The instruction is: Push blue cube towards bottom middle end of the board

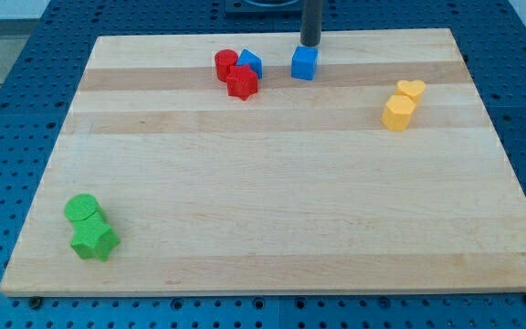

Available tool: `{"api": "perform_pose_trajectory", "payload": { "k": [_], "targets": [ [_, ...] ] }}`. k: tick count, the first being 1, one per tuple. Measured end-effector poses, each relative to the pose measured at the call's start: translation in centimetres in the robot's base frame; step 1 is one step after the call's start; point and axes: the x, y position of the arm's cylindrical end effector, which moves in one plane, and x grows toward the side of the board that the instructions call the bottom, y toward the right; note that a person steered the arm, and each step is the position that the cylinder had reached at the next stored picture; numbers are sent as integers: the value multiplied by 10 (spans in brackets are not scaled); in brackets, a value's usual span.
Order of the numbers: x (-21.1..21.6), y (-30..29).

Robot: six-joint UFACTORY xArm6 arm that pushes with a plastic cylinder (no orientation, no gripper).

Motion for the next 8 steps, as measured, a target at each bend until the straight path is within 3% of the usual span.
{"api": "perform_pose_trajectory", "payload": {
  "k": [1,3,4,5,6,7,8],
  "targets": [
    [22,-40],
    [120,-39],
    [104,-44],
    [52,-39],
    [52,21],
    [88,51],
    [102,30]
  ]
}}
